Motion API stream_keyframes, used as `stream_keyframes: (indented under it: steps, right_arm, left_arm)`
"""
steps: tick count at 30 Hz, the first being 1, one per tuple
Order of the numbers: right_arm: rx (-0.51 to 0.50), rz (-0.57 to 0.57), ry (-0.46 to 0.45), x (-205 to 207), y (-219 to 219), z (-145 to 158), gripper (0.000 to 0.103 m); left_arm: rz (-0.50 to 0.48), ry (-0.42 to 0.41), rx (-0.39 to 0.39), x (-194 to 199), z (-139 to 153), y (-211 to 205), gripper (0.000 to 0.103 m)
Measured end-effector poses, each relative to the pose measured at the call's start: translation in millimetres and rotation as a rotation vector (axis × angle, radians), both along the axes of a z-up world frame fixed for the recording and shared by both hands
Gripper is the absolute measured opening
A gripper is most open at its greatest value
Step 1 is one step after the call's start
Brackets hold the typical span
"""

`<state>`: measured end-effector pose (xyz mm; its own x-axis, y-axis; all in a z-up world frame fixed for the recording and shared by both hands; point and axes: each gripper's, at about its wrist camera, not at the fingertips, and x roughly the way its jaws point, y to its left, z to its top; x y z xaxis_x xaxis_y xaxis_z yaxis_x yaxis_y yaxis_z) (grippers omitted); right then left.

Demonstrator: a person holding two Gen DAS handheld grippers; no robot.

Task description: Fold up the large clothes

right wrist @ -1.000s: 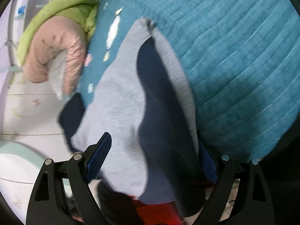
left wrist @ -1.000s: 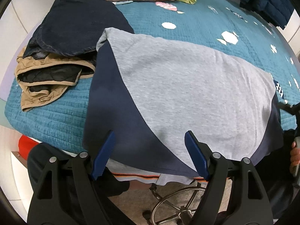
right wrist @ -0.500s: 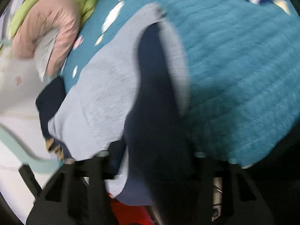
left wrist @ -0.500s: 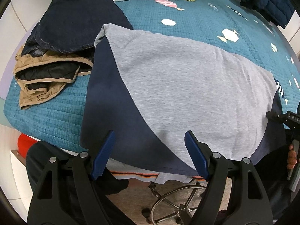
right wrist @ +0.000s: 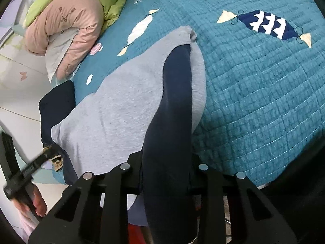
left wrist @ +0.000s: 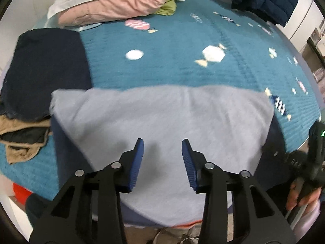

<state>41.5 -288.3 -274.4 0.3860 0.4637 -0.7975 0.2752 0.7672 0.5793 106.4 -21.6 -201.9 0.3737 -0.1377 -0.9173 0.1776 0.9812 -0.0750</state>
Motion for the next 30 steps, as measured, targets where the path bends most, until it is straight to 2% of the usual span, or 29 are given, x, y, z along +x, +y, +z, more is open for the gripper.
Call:
stream_keyframes:
  steps: [2,8,14,18,19,22,24,27,29,30]
  right_arm:
    - [0.010,-0.004,0.011,-0.2,-2.0,-1.0,0.027]
    - [0.002,0.003,0.040,-2.2,-4.9,-5.9,0.031]
    - [0.024,0.002,0.062,3.2,-4.9,-10.3,0.036]
    - [0.065,-0.008,0.083,7.8,-8.6,-17.5,0.042]
    - [0.076,-0.013,0.086,8.2,-9.6,-18.1,0.043]
    - [0.095,-0.022,0.087,8.2,-11.7,-18.7,0.043]
    - [0.089,-0.016,0.086,8.4,-11.1,-18.3,0.043]
    - [0.081,-0.009,0.080,7.8,-11.5,-17.7,0.044]
    - [0.090,-0.008,0.078,8.4,-10.8,-18.8,0.046]
    - [0.105,-0.008,0.078,9.2,-10.8,-20.1,0.051]
  left_arm:
    - [-0.004,0.001,-0.002,12.8,0.3,-8.9,0.035]
    - [0.007,0.036,-0.006,50.0,-10.9,-24.7,0.020]
    - [0.030,0.158,-0.010,93.7,-45.6,-44.7,0.013]
    - [0.063,0.282,0.018,111.3,-90.6,-46.5,0.013]
    - [0.069,0.261,0.004,112.7,-94.3,-44.6,0.012]
    - [0.076,0.269,-0.019,112.6,-93.4,-41.2,0.012]
    - [0.065,0.293,-0.005,104.1,-86.9,-42.1,0.011]
    - [0.005,0.318,-0.007,70.2,-77.0,-43.1,0.011]
    - [-0.003,0.360,-0.004,43.0,-85.6,-39.8,0.011]
    - [0.012,0.338,-0.017,33.8,-90.4,-35.5,0.011]
